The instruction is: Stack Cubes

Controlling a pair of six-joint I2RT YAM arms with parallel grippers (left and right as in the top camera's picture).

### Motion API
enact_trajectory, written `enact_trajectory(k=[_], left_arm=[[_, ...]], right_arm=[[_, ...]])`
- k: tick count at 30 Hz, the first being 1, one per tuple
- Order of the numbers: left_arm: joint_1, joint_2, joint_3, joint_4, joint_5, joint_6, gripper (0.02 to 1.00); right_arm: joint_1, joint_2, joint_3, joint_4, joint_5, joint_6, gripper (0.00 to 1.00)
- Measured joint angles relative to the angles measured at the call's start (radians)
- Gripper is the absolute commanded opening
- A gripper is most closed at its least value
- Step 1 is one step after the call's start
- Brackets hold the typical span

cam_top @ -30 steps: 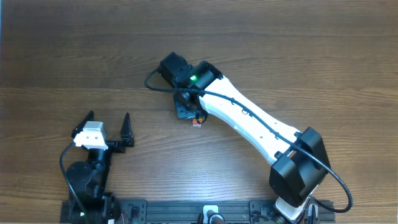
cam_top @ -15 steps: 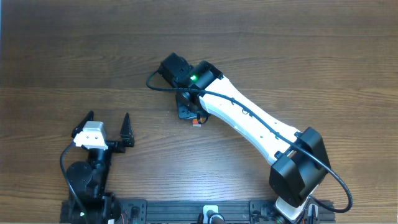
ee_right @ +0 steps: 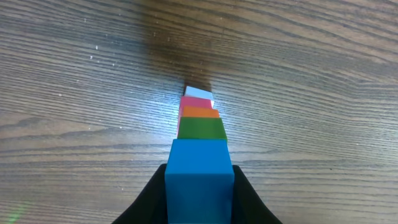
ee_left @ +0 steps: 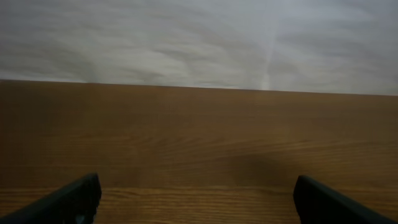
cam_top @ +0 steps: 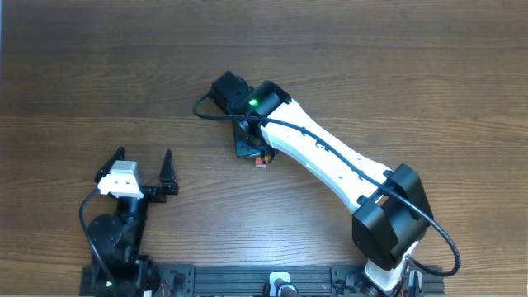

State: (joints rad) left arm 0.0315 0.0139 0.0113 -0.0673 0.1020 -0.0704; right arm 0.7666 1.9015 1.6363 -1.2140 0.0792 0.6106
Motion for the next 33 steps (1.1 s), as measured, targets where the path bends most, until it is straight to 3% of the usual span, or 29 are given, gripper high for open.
enact_trajectory(k=[33], left_arm=[[0.000, 0.000, 0.000, 0.000, 0.000, 0.000, 1.000]], right_arm=[[-0.008, 0.015, 0.000, 0.011, 0.003, 0.010, 0.012]])
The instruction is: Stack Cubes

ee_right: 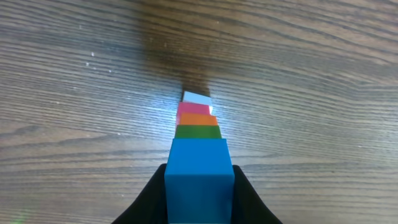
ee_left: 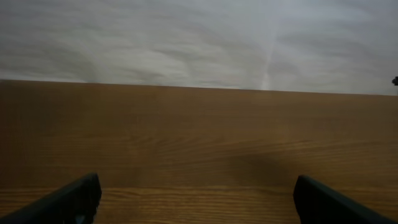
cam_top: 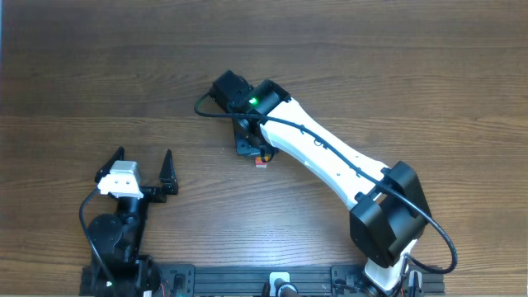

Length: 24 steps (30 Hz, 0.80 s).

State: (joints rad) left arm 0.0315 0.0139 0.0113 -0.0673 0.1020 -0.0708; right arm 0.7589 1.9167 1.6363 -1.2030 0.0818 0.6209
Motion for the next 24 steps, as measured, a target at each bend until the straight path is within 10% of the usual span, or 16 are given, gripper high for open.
enact_trajectory(k=[8, 14, 17, 24], left_arm=[[0.000, 0.000, 0.000, 0.000, 0.000, 0.000, 1.000], [0.000, 0.000, 0.000, 0.000, 0.000, 0.000, 1.000], [0.000, 0.000, 0.000, 0.000, 0.000, 0.000, 1.000], [0.000, 0.000, 0.000, 0.000, 0.000, 0.000, 1.000]], right_arm=[[0.000, 0.000, 0.000, 0.001, 0.000, 0.000, 0.097], [0.000, 0.003, 0.000, -0.001, 0.000, 0.002, 0.551], [0.000, 0.004, 0.000, -0.001, 0.004, 0.002, 0.982], [0.000, 0.005, 0.000, -0.001, 0.004, 0.003, 0.991]])
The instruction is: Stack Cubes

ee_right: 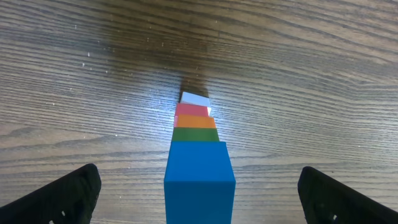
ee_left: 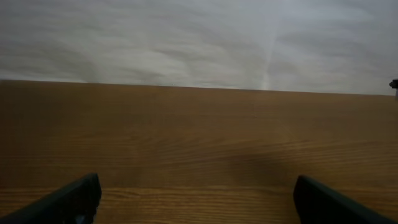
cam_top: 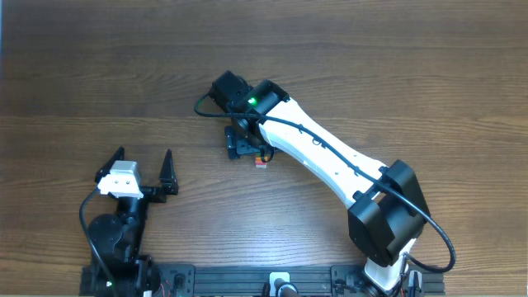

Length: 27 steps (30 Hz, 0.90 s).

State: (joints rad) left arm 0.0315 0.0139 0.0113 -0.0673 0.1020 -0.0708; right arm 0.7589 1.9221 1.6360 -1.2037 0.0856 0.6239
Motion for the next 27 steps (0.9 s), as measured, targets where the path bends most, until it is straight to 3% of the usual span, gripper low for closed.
enact_trajectory(k=[6, 12, 17, 27], left_arm=[[0.000, 0.000, 0.000, 0.000, 0.000, 0.000, 1.000], [0.000, 0.000, 0.000, 0.000, 0.000, 0.000, 1.000], [0.000, 0.000, 0.000, 0.000, 0.000, 0.000, 1.000], [0.000, 0.000, 0.000, 0.000, 0.000, 0.000, 1.000]], right_arm=[[-0.002, 0.000, 0.000, 0.000, 0.000, -0.001, 0.991], [-0.035, -0.007, 0.030, 0.012, 0.008, -0.099, 0.993], [-0.101, -0.096, 0.127, 0.045, 0.083, -0.166, 0.993], [-0.570, -0.361, 0.151, 0.126, 0.195, -0.391, 0.993]])
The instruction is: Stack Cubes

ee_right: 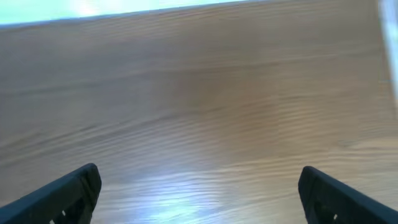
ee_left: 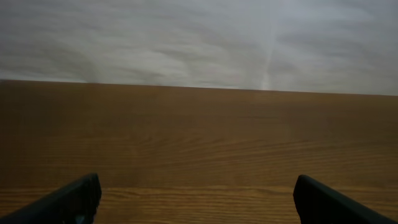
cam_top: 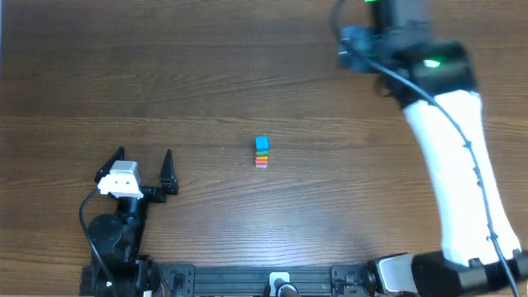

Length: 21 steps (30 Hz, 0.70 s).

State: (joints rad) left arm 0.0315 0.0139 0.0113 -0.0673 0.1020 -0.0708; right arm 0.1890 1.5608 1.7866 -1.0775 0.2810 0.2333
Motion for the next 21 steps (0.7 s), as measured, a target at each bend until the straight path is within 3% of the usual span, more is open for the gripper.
enact_trajectory(k=[6, 13, 21], left_arm=[[0.000, 0.000, 0.000, 0.000, 0.000, 0.000, 1.000], [0.000, 0.000, 0.000, 0.000, 0.000, 0.000, 1.000], [0.000, 0.000, 0.000, 0.000, 0.000, 0.000, 1.000]], right_arm=[[-0.130, -0.219, -0.290, 0.212, -0.012, -0.124, 0.993], [-0.136, -0.553, -0.708, 0.445, -0.025, -0.201, 0.991], [-0.136, -0.832, -1.098, 0.727, -0.039, -0.220, 0.993]])
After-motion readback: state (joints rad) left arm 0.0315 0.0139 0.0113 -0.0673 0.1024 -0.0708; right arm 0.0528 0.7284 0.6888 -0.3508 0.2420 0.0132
